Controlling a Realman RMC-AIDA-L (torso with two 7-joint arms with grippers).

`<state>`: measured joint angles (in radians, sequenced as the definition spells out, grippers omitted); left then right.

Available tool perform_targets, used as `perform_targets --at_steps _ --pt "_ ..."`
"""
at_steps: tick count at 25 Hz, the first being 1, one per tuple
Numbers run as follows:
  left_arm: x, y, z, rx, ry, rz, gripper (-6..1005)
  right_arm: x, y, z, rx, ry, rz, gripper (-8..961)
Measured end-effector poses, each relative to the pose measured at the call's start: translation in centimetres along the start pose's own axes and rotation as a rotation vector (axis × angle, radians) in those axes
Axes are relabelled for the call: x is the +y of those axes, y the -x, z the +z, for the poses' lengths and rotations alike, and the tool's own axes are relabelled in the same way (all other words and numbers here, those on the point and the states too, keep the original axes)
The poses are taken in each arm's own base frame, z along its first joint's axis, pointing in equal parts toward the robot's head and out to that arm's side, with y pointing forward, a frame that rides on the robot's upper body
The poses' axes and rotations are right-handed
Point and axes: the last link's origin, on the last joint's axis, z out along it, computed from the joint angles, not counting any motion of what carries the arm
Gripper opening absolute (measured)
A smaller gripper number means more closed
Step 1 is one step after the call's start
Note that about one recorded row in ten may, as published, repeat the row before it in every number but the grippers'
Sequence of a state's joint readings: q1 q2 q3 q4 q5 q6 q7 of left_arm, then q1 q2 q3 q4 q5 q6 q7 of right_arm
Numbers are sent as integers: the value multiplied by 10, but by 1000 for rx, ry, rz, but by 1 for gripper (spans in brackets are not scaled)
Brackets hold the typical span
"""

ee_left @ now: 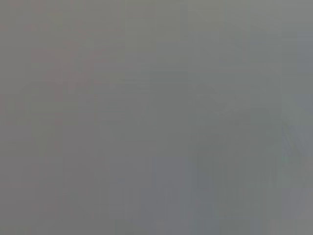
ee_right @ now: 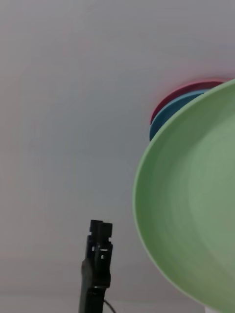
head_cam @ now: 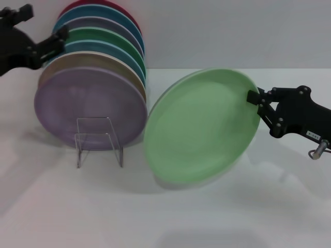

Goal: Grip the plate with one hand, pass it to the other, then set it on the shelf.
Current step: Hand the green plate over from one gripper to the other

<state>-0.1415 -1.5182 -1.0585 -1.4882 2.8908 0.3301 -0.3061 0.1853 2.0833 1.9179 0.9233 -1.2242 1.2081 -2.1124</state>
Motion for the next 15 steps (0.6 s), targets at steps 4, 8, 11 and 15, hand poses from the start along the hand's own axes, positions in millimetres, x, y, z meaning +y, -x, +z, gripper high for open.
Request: perform_targets --at_steps 4,8,11,15 --pt "18 -20 9 -66 -54 104 765 -2 -3 1 -8 -17 11 24" --pt "32 -38 14 -108 -78 155 760 -6 -7 0 -13 -59 8 24" --pt "65 -61 23 -168 -52 213 756 -7 -11 0 -20 -86 -4 24" --pt "94 -74 37 -203 23 211 751 -9 -18 1 -11 -102 -5 24"
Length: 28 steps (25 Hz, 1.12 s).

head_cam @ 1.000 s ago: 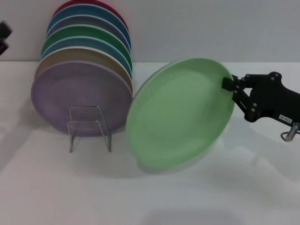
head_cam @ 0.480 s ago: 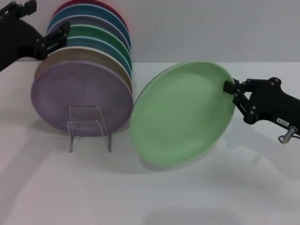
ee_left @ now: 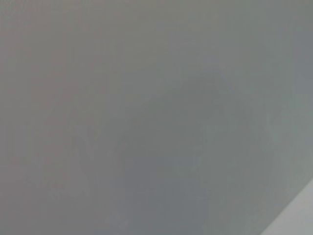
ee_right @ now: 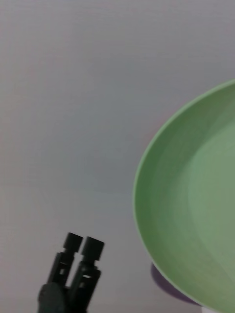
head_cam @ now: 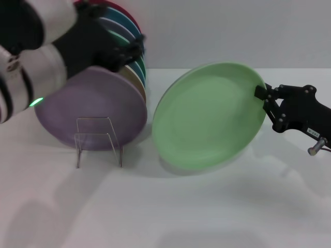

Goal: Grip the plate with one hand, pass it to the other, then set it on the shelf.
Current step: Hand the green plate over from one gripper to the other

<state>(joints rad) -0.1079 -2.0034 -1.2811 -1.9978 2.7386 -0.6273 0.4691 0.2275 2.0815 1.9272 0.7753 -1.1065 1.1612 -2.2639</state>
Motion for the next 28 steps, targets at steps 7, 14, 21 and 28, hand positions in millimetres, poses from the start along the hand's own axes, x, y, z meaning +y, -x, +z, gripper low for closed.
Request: perform_targets --at_steps 7,14,21,28 --pt "8 -14 3 40 113 -29 741 -2 -8 3 25 -13 -30 24" --pt "19 -6 8 -28 212 -9 732 -1 -11 12 39 0 -60 24" --pt "26 7 12 -76 242 -2 723 5 -10 22 28 36 -66 24" --pt "32 17 19 -111 272 5 714 8 -7 25 16 60 -70 24"
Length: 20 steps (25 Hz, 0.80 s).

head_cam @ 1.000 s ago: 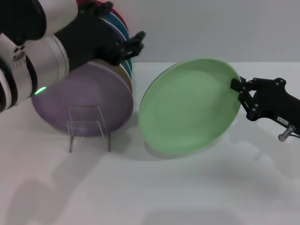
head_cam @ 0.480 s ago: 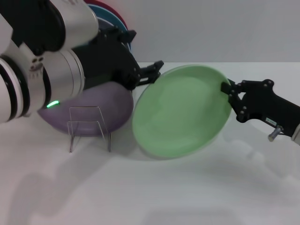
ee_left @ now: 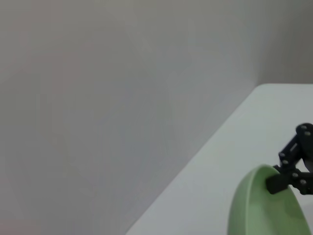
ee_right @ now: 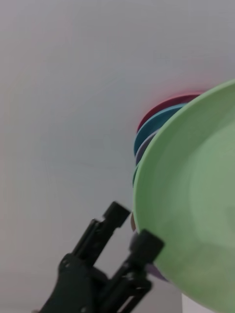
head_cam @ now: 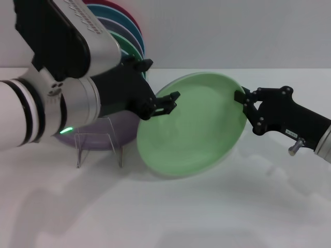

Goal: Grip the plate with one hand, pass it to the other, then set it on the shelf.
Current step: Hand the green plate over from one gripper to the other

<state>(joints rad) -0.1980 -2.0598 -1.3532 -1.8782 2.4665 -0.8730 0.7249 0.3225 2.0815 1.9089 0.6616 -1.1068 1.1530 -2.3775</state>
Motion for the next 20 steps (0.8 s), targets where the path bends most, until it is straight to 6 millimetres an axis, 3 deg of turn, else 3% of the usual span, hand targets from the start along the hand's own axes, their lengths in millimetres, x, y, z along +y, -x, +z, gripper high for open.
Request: perform_targets --at_steps 17,20 --pt "3 5 12 -22 21 32 691 4 3 0 -24 23 14 23" --pt "3 5 12 -22 21 33 629 4 3 0 -27 23 15 23"
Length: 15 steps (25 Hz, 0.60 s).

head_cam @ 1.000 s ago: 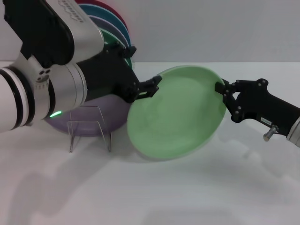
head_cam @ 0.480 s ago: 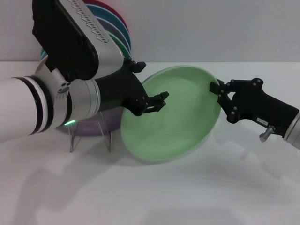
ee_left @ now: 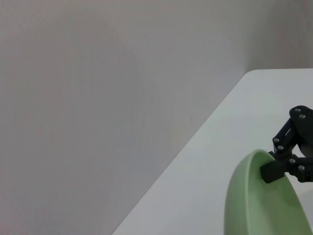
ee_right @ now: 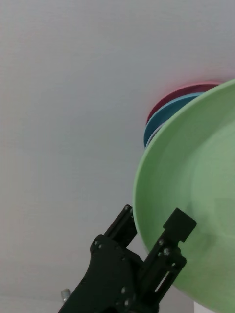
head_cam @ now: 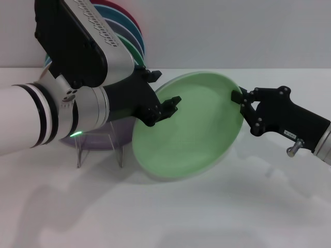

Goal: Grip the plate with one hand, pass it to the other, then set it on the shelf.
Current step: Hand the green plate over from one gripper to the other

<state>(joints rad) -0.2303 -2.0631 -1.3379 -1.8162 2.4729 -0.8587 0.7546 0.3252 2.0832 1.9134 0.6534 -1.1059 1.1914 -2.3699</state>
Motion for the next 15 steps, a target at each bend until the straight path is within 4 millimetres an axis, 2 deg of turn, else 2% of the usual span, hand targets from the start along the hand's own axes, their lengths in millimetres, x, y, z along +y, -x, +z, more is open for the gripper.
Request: perform_targets --at_steps 9,15 --pt "0 -1 0 -3 0 9 462 -1 1 0 -2 0 10 23" --pt "1 -4 2 12 -32 74 364 -2 1 0 0 1 8 23"
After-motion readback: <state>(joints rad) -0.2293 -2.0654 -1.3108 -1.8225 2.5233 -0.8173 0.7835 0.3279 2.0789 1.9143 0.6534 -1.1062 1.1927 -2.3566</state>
